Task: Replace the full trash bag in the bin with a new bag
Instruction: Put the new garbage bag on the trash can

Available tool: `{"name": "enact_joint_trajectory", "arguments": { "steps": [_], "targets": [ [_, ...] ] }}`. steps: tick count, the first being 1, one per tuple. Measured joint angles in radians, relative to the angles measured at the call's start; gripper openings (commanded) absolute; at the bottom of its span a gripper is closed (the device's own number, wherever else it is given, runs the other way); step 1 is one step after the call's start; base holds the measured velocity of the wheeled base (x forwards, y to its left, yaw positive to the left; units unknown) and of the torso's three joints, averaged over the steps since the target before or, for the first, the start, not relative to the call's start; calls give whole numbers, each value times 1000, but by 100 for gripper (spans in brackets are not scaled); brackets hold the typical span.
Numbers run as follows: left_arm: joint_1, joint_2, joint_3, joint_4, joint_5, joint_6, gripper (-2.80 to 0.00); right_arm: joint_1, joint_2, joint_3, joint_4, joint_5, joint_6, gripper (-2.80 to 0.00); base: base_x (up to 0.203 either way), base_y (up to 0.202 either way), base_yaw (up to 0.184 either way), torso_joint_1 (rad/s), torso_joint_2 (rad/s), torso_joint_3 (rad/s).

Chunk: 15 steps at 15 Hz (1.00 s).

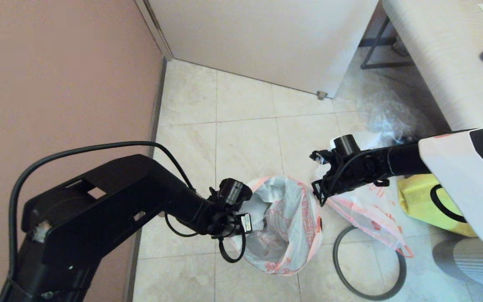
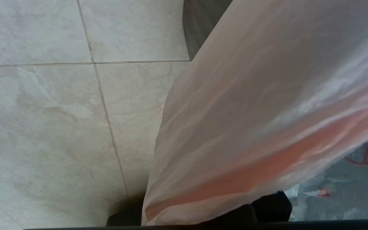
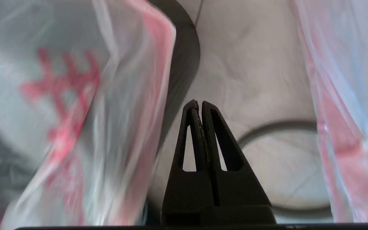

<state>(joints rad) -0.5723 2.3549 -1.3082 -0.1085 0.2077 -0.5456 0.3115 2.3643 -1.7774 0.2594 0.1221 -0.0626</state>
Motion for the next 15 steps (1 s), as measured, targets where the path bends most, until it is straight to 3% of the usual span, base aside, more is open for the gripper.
{"name": "enact_joint_trajectory", "arguments": {
  "steps": [5, 8, 9, 11, 15],
  "targets": [
    [20, -5, -15, -3, -2, -20, -280, 10, -166, 134, -1, -7, 95, -280, 0, 0, 0, 0, 0, 0],
    [22, -7, -26, -23, 7, -58, -280, 57, -219, 184, 4, -95, 140, -280, 0, 0, 0, 0, 0, 0],
    [25, -10, -28, -51, 23, -77, -280, 75, -227, 193, 7, -131, 159, 0, 0, 0, 0, 0, 0, 0],
    [29, -12, -28, -75, 32, -85, -280, 107, -234, 200, 8, -191, 170, 0, 0, 0, 0, 0, 0, 0],
    [27, -13, -29, -78, 37, -87, -280, 165, -224, 202, 7, -237, 173, 0, 0, 0, 0, 0, 0, 0]
  ]
}}
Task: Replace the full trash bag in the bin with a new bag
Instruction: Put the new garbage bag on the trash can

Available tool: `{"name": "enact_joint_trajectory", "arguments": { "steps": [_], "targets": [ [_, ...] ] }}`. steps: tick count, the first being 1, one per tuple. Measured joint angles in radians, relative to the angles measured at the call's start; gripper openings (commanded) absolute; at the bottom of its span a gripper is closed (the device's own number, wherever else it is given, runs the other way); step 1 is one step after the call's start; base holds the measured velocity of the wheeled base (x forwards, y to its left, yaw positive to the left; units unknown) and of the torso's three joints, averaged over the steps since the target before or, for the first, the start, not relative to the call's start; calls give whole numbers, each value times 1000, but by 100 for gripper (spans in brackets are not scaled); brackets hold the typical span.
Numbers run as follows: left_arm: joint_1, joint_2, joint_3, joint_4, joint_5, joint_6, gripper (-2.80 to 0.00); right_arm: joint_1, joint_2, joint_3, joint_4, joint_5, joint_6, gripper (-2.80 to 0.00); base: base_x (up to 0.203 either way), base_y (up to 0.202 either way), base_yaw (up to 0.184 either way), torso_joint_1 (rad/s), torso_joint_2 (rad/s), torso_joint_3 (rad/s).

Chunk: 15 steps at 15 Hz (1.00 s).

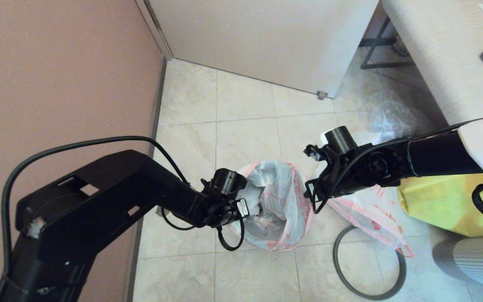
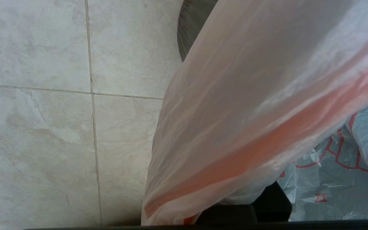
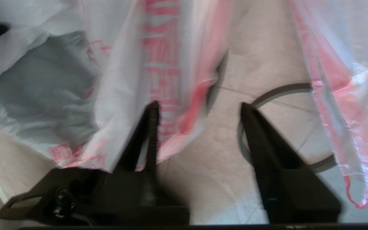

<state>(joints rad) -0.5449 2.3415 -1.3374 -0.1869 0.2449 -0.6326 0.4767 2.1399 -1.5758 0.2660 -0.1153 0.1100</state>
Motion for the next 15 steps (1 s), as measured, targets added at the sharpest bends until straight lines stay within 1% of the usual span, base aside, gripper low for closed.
{"name": "enact_joint_trajectory", "arguments": {
  "steps": [2, 4, 5, 12, 15],
  "targets": [
    [0, 0, 0, 0, 0, 0, -280, 15, 14, -5, -1, -49, 0, 0, 0, 0, 0, 0, 0, 0],
    [2, 0, 0, 1, 0, 0, -280, 23, 29, -3, -1, -73, 0, 0, 0, 0, 0, 0, 0, 0],
    [2, 0, 0, 1, 0, -1, -280, 24, 35, -2, -1, -75, 1, -280, 0, 0, 0, 0, 0, 0],
    [1, -1, 0, 0, 2, 1, -280, 26, 60, 3, -5, -75, -1, -280, 0, 0, 0, 0, 0, 0],
    [1, -1, 0, 0, 2, 1, -280, 26, 41, 7, -1, -75, 6, -280, 0, 0, 0, 0, 0, 0]
  ]
}}
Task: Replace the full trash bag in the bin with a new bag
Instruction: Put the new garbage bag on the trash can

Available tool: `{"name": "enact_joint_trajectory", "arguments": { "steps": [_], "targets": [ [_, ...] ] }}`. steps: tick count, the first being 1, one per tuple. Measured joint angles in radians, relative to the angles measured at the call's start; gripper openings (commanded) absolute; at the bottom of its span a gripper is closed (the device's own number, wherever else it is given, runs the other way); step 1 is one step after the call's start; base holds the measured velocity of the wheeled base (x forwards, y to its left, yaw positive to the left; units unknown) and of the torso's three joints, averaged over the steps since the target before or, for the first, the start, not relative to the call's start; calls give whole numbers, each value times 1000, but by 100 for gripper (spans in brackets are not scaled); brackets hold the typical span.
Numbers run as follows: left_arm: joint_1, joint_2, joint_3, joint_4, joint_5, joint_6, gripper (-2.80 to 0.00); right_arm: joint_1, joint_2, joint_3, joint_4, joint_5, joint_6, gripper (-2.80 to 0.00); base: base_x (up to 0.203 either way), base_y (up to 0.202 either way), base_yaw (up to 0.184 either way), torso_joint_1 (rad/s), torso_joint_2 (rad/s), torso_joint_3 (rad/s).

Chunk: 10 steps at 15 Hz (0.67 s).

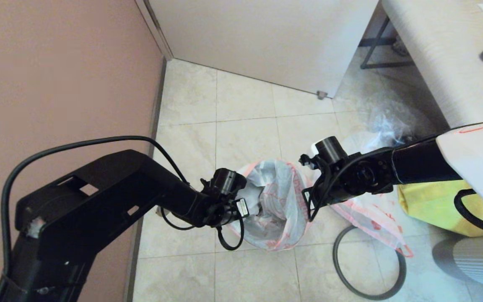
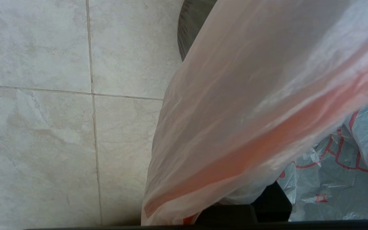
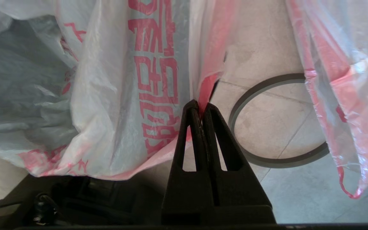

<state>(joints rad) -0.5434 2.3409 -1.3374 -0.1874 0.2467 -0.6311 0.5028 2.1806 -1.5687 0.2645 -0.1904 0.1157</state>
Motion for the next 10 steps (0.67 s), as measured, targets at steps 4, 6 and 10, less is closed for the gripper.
{"name": "enact_joint_trajectory", "arguments": {
  "steps": [4, 6, 10],
  "targets": [
    [0, 1, -2, 0, 1, 0, -280, -19, -27, 38, 1, 0, 14, -280, 0, 0, 0, 0, 0, 0],
    [0, 1, -3, 1, 8, 0, -280, -39, -22, 63, -5, -3, 13, -280, 0, 0, 0, 0, 0, 0],
    [9, 3, -7, 1, 9, 0, -280, -82, 22, 68, -16, -4, 12, -280, 0, 0, 0, 0, 0, 0]
  ]
}}
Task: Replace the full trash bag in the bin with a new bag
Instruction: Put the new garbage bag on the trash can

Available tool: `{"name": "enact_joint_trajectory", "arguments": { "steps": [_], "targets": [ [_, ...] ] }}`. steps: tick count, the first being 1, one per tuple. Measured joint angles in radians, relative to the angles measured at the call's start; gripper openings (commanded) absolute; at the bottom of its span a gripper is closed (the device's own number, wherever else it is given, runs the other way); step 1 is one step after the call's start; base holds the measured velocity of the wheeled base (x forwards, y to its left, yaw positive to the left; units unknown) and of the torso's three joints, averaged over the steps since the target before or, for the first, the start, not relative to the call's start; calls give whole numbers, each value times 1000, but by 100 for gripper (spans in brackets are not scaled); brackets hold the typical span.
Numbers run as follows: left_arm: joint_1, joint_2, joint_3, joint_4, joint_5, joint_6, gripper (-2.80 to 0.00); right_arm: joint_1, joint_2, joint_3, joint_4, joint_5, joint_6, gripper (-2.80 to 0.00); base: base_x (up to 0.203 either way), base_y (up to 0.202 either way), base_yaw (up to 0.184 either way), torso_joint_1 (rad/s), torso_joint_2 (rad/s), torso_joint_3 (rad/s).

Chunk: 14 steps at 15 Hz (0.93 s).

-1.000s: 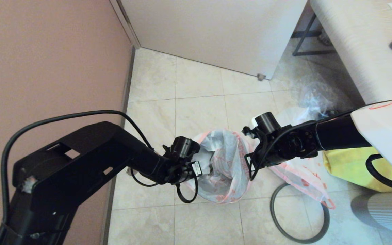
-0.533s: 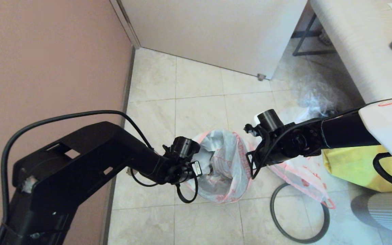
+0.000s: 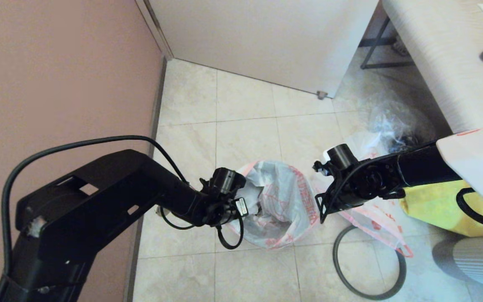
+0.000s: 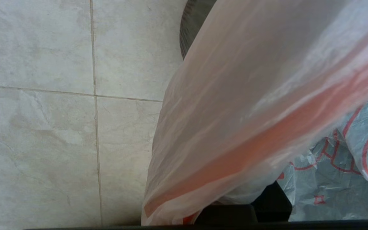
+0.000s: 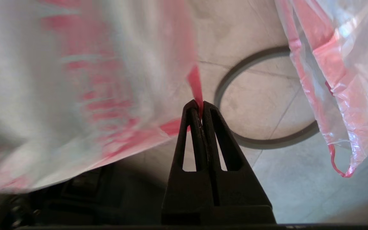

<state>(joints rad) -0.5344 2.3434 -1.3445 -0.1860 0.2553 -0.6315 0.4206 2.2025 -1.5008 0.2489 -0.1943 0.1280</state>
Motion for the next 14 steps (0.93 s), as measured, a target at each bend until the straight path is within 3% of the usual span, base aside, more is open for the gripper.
{"name": "enact_joint_trajectory", "arguments": {
  "steps": [8, 12, 13, 14],
  "targets": [
    [5, 9, -3, -1, 1, 0, -280, -32, 152, -90, -68, 1, -3, -280, 0, 0, 0, 0, 0, 0],
    [4, 6, -3, 0, -5, -2, -280, -12, 153, -73, -211, 0, -2, -280, 0, 0, 0, 0, 0, 0],
    [4, 6, -3, 0, -5, -3, -280, -9, 132, -52, -218, 0, -5, 0, 0, 0, 0, 0, 0, 0],
    [3, 6, -3, 0, -5, -3, -280, -7, 107, -23, -222, 4, -10, 0, 0, 0, 0, 0, 0, 0]
  ]
}}
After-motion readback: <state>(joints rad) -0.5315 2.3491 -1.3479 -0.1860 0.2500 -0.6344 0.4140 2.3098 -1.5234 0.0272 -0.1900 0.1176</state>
